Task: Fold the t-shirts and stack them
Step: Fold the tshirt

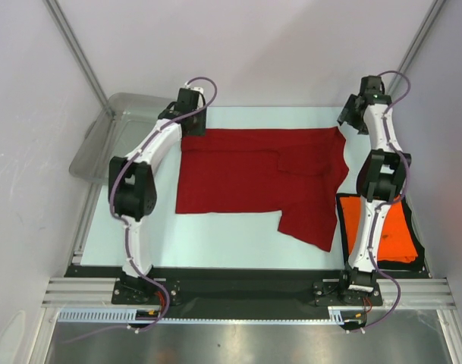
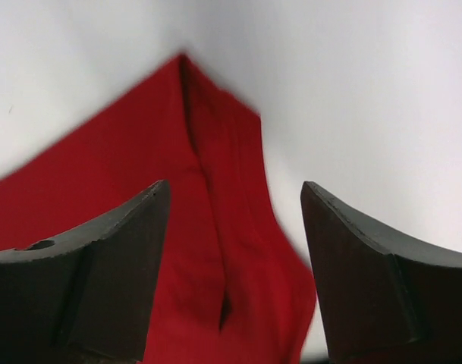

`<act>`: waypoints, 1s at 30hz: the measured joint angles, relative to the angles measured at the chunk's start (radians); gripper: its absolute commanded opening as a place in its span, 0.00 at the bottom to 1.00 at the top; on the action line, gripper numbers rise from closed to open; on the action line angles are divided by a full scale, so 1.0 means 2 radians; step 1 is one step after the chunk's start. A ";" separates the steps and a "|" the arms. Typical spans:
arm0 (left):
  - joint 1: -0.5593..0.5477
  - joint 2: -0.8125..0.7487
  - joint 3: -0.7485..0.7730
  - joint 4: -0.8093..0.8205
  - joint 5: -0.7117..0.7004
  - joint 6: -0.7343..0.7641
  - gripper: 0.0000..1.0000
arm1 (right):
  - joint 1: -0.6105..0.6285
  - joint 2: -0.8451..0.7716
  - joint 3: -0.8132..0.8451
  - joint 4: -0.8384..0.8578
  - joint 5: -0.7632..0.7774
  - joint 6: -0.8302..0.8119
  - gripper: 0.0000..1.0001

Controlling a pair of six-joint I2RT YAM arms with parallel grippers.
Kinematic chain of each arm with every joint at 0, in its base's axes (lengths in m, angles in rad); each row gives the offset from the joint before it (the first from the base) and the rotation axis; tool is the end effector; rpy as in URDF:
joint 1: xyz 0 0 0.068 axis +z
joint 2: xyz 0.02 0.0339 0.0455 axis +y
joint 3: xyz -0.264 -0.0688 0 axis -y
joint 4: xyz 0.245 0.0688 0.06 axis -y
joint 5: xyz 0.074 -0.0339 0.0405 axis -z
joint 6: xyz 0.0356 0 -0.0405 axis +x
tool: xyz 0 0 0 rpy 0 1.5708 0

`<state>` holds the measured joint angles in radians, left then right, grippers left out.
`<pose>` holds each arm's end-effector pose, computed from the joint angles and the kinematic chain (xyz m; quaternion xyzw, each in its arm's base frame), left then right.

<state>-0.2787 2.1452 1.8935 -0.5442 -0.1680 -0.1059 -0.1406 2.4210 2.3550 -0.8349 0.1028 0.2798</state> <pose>0.4746 -0.1296 0.2543 0.0480 0.9219 0.0043 0.3844 0.5289 -0.0786 0.2456 0.2133 0.9189 -0.0256 0.3309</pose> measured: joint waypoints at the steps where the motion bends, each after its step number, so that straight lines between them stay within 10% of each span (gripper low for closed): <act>1: -0.008 -0.034 -0.025 0.002 0.011 -0.014 0.49 | 0.001 -0.026 -0.021 -0.011 0.000 0.009 0.74; 18: -0.021 -0.433 -0.471 0.016 0.100 -0.189 0.49 | 0.161 -0.549 -0.661 0.016 -0.127 0.105 0.63; 30: -0.011 -0.495 -0.555 0.060 0.196 -0.242 0.38 | 0.040 -0.402 -0.574 0.073 -0.180 0.066 0.43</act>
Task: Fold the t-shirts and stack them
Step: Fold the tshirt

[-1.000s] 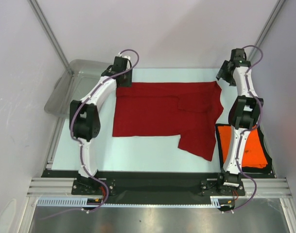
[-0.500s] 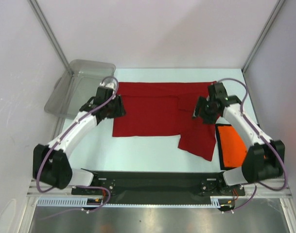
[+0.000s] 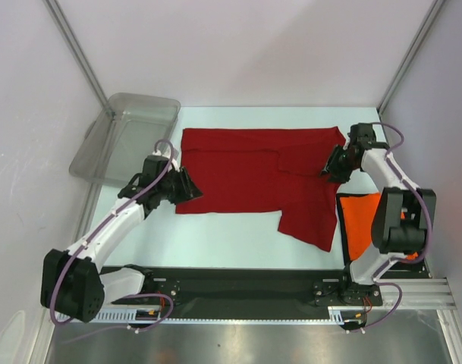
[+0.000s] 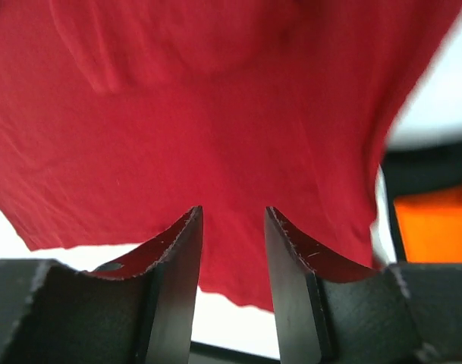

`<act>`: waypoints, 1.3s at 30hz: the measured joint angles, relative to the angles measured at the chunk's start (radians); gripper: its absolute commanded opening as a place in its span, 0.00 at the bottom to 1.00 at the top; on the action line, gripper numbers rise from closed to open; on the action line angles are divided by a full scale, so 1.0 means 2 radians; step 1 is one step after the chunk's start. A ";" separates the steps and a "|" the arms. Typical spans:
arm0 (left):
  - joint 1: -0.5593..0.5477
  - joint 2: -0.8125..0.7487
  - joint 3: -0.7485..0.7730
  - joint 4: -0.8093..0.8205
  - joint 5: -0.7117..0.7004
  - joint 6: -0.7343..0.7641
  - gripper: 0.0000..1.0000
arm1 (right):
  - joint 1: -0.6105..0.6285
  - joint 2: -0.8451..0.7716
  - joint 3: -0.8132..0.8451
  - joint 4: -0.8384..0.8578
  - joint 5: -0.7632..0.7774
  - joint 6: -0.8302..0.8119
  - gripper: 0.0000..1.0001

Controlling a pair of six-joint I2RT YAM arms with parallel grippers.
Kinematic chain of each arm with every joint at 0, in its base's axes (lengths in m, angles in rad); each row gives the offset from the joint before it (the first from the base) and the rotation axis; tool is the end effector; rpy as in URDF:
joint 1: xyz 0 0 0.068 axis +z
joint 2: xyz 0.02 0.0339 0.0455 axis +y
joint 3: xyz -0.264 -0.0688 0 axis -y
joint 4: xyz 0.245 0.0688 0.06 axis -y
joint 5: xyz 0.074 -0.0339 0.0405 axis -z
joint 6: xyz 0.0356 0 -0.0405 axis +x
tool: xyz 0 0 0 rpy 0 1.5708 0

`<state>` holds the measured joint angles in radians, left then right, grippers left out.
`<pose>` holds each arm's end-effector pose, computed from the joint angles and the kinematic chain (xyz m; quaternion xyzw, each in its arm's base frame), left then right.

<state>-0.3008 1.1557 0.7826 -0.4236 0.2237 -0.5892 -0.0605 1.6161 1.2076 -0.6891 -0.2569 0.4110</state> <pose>0.2265 -0.0785 0.2439 -0.0905 0.9167 -0.2548 0.2941 0.3300 -0.0109 0.2385 0.1960 0.9445 0.1632 0.2072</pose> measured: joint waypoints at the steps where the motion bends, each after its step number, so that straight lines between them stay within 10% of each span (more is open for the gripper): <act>1: 0.000 0.005 0.000 0.011 0.015 -0.003 0.36 | -0.001 0.016 0.008 0.006 -0.004 0.000 0.43; 11: -0.027 0.190 0.075 0.141 0.119 -0.027 0.50 | 0.003 0.122 0.097 0.027 -0.012 -0.014 0.59; 20: -0.079 0.455 0.300 0.299 0.184 -0.079 0.47 | -0.028 0.152 0.115 0.051 -0.014 -0.080 0.74; 29: -0.109 0.549 0.377 0.342 0.159 -0.121 0.47 | -0.046 0.173 0.112 0.112 -0.076 -0.102 0.52; 39: -0.119 0.600 0.424 0.338 0.139 -0.138 0.51 | -0.044 0.184 0.098 0.136 -0.116 -0.112 0.55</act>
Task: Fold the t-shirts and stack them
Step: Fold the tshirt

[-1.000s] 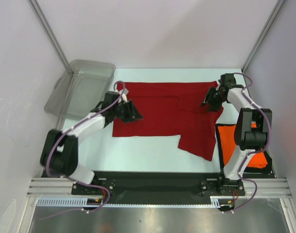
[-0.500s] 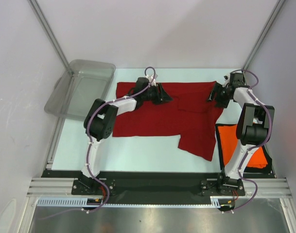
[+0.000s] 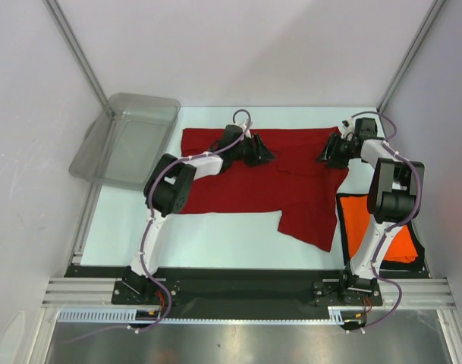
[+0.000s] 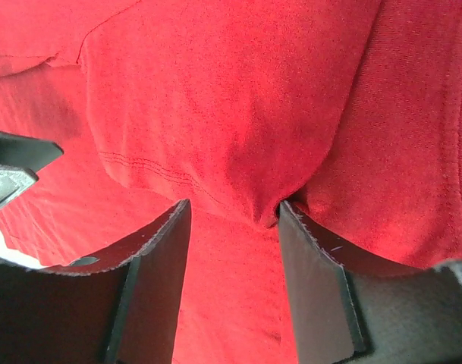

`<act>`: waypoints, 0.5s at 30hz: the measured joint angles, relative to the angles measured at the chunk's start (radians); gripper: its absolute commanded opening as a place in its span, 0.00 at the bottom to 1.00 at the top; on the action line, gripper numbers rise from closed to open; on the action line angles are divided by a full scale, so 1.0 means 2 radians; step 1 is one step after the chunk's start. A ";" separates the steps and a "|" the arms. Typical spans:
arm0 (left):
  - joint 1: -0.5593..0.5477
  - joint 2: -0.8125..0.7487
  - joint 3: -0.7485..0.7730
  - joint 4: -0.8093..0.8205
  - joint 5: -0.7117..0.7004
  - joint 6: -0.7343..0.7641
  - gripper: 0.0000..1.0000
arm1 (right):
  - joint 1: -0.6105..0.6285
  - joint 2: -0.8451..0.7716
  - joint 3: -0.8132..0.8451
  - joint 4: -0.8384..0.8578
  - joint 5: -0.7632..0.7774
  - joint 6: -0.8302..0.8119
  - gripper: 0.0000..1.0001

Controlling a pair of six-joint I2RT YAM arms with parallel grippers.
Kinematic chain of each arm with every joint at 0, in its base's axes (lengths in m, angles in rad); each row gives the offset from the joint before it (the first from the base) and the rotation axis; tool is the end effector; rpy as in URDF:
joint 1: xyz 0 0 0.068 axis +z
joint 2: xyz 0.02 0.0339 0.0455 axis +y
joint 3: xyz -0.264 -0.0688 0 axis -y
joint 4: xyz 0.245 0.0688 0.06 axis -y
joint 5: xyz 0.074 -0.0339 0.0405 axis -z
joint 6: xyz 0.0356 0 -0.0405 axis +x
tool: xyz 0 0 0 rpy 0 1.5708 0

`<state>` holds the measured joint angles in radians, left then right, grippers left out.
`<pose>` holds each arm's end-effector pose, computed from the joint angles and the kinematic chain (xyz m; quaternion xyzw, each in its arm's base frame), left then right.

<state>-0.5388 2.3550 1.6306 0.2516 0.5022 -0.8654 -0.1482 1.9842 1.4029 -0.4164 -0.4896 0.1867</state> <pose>0.4404 -0.2832 0.1351 -0.0064 0.8364 -0.4883 0.2490 0.4188 -0.0456 0.1823 0.0876 0.9290 0.2377 0.2697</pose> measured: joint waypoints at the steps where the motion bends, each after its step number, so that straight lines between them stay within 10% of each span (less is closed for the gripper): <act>1: -0.001 0.004 0.005 0.000 -0.001 -0.002 0.51 | 0.000 0.001 0.000 0.001 -0.001 -0.001 0.55; 15: -0.019 0.034 0.030 0.001 -0.013 -0.036 0.48 | 0.000 0.002 -0.009 0.000 0.005 -0.016 0.61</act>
<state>-0.5770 2.4229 1.6909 0.2535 0.4767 -0.9371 -0.1490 1.9881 1.3849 -0.4164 -0.4793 0.1547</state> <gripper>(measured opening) 0.492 0.623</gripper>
